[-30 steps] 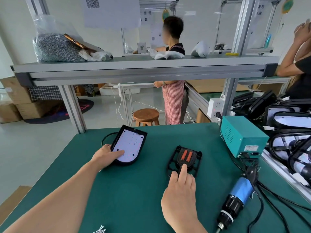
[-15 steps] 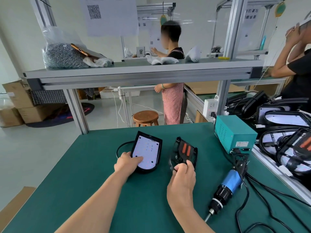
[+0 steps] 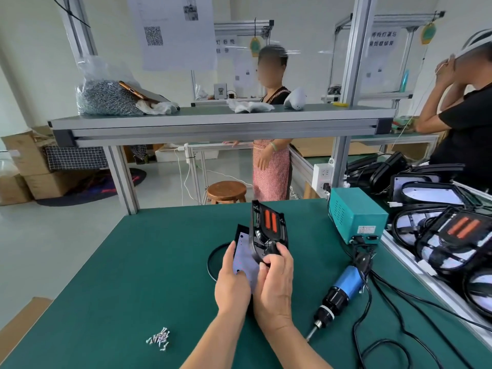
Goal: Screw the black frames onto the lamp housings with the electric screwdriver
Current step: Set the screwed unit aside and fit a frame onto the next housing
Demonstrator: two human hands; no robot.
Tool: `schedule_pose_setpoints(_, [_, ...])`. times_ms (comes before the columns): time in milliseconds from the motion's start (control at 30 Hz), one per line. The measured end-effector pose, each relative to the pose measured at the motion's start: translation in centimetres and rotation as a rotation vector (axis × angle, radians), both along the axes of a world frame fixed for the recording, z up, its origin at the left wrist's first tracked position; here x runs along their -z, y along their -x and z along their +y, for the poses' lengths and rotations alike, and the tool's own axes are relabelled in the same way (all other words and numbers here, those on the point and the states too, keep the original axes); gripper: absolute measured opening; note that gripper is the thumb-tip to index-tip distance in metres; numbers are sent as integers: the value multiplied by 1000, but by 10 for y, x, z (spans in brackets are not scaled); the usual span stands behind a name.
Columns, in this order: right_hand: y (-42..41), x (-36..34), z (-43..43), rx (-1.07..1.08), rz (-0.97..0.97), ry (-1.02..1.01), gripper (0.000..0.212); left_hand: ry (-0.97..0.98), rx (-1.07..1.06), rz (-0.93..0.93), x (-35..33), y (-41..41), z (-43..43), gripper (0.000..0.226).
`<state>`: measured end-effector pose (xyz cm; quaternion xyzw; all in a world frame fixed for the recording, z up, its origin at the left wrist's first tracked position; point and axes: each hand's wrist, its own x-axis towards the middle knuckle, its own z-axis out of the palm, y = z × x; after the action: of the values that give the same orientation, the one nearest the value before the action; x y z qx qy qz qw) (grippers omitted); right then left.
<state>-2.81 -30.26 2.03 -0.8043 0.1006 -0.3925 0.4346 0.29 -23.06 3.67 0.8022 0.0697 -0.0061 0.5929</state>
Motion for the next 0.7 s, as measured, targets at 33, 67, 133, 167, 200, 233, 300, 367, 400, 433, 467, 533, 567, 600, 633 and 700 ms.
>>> schedule_pose_setpoints(33, [1,-1,0,-3,0,19,4,-13,-2,-10,1,5,-3,68])
schedule_pose_setpoints(67, [2,-2,0,-7,-6,39,3,-38,7,-23,2,8,-3,63])
schedule_pose_setpoints(133, [6,-4,1,-15,-25,77,3,-127,39,-62,2,12,1,57])
schedule_pose_setpoints(167, [7,-5,1,-17,-35,97,3,-182,55,-92,3,14,6,57])
schedule_pose_setpoints(200, [9,-5,0,-20,-47,117,4,-232,65,-126,4,15,10,59])
schedule_pose_setpoints(233, [12,-5,0,-25,-57,134,5,-263,63,-152,6,17,14,61])
schedule_pose_setpoints(300, [19,-4,1,-41,-63,152,7,-296,27,-182,9,23,18,64])
schedule_pose_setpoints(367, [29,-1,1,-58,-70,174,10,-363,-11,-189,11,30,20,65])
schedule_pose_setpoints(400, [34,1,1,-61,-76,197,13,-395,-19,-184,12,33,20,62])
schedule_pose_setpoints(433, [40,3,-1,-59,-84,226,16,-416,-20,-176,13,36,20,55])
schedule_pose_setpoints(467, [45,4,-2,-56,-93,256,18,-428,-14,-173,13,38,20,43])
schedule_pose_setpoints(533, [54,6,-6,-52,-111,310,17,-406,5,-166,13,41,21,24])
schedule_pose_setpoints(567, [57,6,-8,-48,-121,334,14,-384,19,-173,13,42,22,25])
schedule_pose_setpoints(600, [60,7,-9,-47,-124,354,11,-364,34,-186,13,43,23,29])
schedule_pose_setpoints(633, [61,7,-10,-48,-119,366,11,-342,43,-201,12,44,24,35])
schedule_pose_setpoints(700, [61,8,-9,-63,-94,371,21,-295,35,-226,12,46,25,49])
